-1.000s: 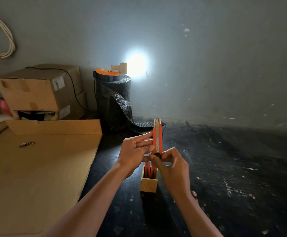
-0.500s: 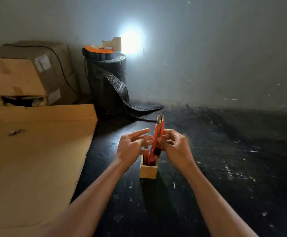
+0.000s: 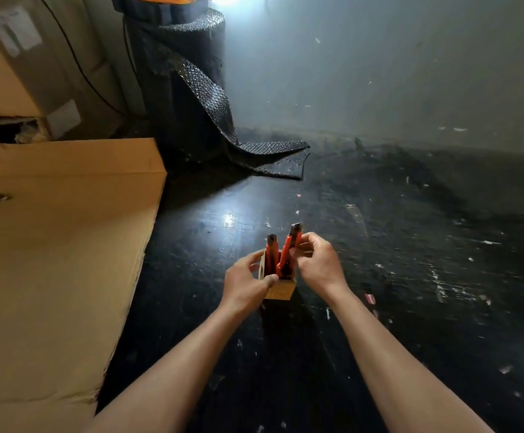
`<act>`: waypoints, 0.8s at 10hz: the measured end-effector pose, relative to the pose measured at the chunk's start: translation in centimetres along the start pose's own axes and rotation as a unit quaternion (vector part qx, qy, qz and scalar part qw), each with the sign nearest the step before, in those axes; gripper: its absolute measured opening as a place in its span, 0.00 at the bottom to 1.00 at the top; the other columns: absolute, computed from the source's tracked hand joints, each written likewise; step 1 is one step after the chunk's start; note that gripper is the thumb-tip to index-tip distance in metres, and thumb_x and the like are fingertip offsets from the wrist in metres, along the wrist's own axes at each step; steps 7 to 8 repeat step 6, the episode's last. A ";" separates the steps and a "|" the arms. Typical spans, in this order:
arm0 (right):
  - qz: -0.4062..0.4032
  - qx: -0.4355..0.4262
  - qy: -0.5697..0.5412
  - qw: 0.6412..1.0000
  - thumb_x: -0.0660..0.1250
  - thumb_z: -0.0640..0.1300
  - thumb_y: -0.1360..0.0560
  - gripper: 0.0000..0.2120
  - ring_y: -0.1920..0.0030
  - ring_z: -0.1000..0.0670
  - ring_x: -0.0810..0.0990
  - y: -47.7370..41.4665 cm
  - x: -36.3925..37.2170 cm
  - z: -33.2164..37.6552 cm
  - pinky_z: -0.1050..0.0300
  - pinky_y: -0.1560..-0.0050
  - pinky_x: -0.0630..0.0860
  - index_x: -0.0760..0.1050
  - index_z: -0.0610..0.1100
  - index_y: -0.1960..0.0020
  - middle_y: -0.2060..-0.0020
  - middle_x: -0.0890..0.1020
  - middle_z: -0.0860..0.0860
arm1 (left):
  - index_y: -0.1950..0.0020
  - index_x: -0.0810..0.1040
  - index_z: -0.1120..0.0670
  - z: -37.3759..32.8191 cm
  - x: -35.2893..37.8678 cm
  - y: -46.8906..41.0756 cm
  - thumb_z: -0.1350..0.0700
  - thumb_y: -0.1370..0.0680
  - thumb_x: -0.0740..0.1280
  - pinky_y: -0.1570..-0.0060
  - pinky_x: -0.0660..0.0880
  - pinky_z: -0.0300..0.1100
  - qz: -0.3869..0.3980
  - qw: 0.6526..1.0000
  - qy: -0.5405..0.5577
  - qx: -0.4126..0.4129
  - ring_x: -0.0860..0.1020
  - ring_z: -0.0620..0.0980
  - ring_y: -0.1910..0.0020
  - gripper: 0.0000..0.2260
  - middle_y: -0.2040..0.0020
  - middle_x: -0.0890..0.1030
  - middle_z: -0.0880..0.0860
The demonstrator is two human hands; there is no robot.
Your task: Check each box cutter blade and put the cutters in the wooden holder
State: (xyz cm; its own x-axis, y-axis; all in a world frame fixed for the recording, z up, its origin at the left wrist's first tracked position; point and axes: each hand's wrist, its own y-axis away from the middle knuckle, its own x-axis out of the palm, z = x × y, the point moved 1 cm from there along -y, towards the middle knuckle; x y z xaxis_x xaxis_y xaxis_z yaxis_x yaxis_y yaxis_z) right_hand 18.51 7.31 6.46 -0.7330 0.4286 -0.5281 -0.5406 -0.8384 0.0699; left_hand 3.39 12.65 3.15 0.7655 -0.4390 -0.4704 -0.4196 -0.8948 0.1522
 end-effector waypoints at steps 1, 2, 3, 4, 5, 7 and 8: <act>0.014 0.021 0.041 0.999 0.69 0.39 0.22 0.05 0.53 0.52 0.83 -0.4 0.9 -1.4 0.61 0.60 0.76 0.80 0.47 0.48 0.54 0.85 0.52 | 0.28 0.76 0.50 0.8 0.8 -0.4 0.57 0.27 0.78 0.32 0.75 0.51 -0.007 1.000 0.000 -0.006 0.79 0.50 0.33 0.28 0.33 0.82 0.52; 0.020 0.039 0.086 0.995 0.70 0.39 0.24 0.07 0.52 0.49 0.84 -0.6 1.7 -2.3 0.49 0.52 0.81 0.81 0.50 0.51 0.55 0.86 0.53 | 0.29 0.78 0.50 1.5 1.4 -0.6 0.61 0.25 0.76 0.33 0.75 0.49 -0.014 1.000 0.001 -0.011 0.80 0.50 0.33 0.24 0.34 0.83 0.52; 0.016 0.045 0.097 0.994 0.70 0.41 0.23 0.06 0.50 0.48 0.84 -1.0 1.9 -2.4 0.46 0.47 0.82 0.82 0.49 0.49 0.52 0.87 0.51 | 0.29 0.78 0.50 1.7 1.7 -0.7 0.63 0.24 0.74 0.32 0.75 0.49 -0.026 0.999 0.009 -0.016 0.79 0.51 0.33 0.24 0.34 0.83 0.52; 0.011 0.052 0.102 0.993 0.68 0.41 0.21 0.07 0.46 0.47 0.84 -1.2 2.0 -2.2 0.49 0.46 0.82 0.82 0.47 0.45 0.48 0.87 0.49 | 0.29 0.78 0.50 1.9 1.8 -0.8 0.63 0.24 0.74 0.33 0.76 0.52 -0.027 0.999 0.021 -0.025 0.80 0.52 0.33 0.24 0.34 0.83 0.53; 0.000 0.061 0.103 0.993 0.67 0.41 0.20 0.08 0.44 0.47 0.84 -1.2 2.0 -2.4 0.55 0.48 0.79 0.82 0.44 0.42 0.45 0.86 0.47 | 0.30 0.79 0.50 2.2 1.8 -1.0 0.62 0.24 0.75 0.35 0.77 0.52 -0.020 0.999 0.030 -0.031 0.80 0.52 0.33 0.23 0.34 0.83 0.52; 0.000 0.055 0.099 0.994 0.67 0.42 0.20 0.09 0.46 0.48 0.83 -0.5 1.3 -2.0 0.61 0.53 0.76 0.82 0.43 0.41 0.46 0.86 0.47 | 0.29 0.78 0.53 2.1 1.6 -0.8 0.62 0.24 0.75 0.37 0.77 0.49 -0.020 0.999 0.032 -0.032 0.80 0.52 0.33 0.23 0.34 0.83 0.53; 0.000 0.055 0.099 0.994 0.67 0.42 0.20 0.09 0.46 0.48 0.83 -0.5 1.3 -2.0 0.61 0.53 0.76 0.82 0.43 0.41 0.46 0.86 0.47 | 0.29 0.78 0.53 2.1 1.6 -0.8 0.62 0.24 0.75 0.37 0.77 0.49 -0.020 0.999 0.032 -0.032 0.80 0.52 0.33 0.23 0.34 0.83 0.53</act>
